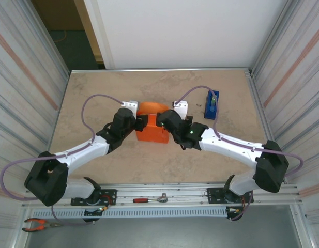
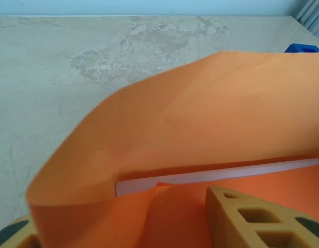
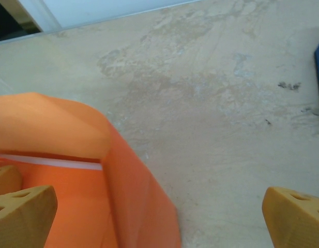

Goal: Wrap the gift box in paper

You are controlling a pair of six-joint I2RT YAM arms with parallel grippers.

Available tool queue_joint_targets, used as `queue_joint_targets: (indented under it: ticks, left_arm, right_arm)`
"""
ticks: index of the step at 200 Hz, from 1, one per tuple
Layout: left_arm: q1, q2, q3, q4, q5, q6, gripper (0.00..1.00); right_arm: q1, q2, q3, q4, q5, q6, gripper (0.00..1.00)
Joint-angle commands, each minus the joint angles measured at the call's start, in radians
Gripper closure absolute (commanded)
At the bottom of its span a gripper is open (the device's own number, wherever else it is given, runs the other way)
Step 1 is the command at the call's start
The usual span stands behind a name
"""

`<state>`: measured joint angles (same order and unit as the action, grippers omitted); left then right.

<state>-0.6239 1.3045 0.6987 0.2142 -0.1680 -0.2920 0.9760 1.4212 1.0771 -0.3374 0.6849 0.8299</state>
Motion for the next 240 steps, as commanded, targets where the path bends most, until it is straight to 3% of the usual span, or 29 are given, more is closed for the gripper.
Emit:
queue_joint_targets:
  ticks: [1, 48, 122, 188, 207, 236, 240]
  left_arm:
    - [-0.007, 0.017, 0.013, -0.033, -0.026, 0.001, 0.51]
    - [-0.007, 0.02, 0.011, -0.036, -0.025, 0.0, 0.52]
    - [-0.016, 0.018, 0.009, -0.038, -0.024, -0.006, 0.53]
    - [-0.023, 0.016, 0.01, -0.044, -0.025, -0.012, 0.53]
    - [-0.026, 0.017, 0.01, -0.044, -0.028, -0.012, 0.53]
    - [-0.03, 0.016, 0.013, -0.044, -0.031, -0.012, 0.53]
    - [-0.031, 0.015, 0.013, -0.045, -0.03, -0.012, 0.53]
  right_arm:
    - [0.005, -0.026, -0.017, -0.063, 0.02, 0.069, 0.01]
    - [0.013, 0.007, -0.044, 0.022, -0.036, 0.078, 0.09]
    - [0.015, 0.066, -0.078, 0.19, 0.027, 0.03, 0.33]
    - [0.016, 0.113, -0.074, 0.21, 0.048, 0.018, 0.57]
    - [0.015, 0.123, -0.075, 0.222, 0.048, 0.015, 0.68]
    - [0.011, 0.14, -0.056, 0.222, 0.036, -0.017, 1.0]
    - [0.009, 0.142, -0.053, 0.222, 0.03, -0.021, 1.0]
